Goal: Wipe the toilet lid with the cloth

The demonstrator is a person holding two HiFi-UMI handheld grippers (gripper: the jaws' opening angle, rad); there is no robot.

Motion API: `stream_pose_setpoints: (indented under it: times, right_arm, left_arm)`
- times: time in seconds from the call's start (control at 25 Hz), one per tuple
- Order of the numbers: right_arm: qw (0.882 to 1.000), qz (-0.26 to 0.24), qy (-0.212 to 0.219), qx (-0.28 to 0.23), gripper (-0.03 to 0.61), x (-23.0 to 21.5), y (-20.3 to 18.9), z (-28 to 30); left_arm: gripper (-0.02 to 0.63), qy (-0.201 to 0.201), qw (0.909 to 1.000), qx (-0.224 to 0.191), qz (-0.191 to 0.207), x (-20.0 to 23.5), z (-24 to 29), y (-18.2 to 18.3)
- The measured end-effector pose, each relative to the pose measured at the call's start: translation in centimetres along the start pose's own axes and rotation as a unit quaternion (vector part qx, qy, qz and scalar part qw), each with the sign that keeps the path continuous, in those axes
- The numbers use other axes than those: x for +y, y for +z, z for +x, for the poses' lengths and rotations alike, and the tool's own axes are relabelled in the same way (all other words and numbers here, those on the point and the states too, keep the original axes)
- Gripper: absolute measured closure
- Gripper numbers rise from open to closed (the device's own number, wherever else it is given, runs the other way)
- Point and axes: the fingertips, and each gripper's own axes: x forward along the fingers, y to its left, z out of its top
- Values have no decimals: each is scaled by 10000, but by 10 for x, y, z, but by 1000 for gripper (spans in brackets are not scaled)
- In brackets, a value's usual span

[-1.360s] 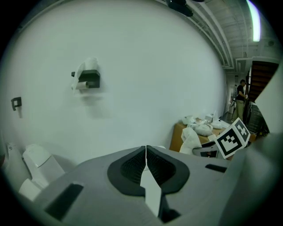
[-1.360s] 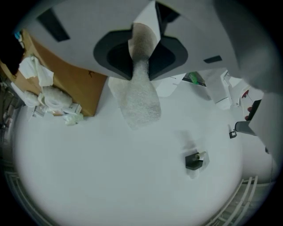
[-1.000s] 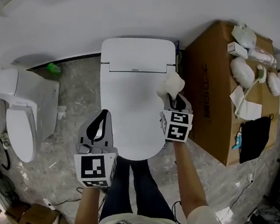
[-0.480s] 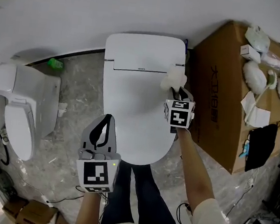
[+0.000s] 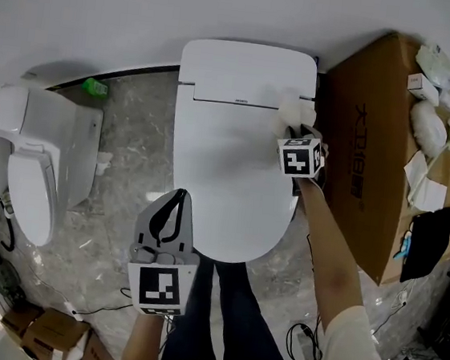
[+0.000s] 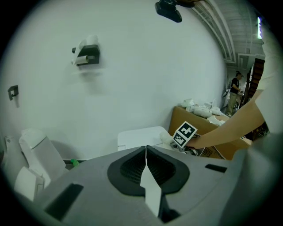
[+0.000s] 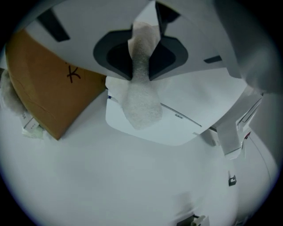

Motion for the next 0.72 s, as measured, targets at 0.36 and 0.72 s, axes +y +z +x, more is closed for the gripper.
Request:
stream_pose_setpoints:
  times: [0.36,0.72]
  right_arm:
    - [9980,333,451,305,482,-4,-10,18]
    - [9978,555,259,238,483,0,-26,7]
  left_arm:
    - [601,-152,9998,113,-34,-11,3,-18]
    - [601,-16,9998,138,-111,4,-11,-25]
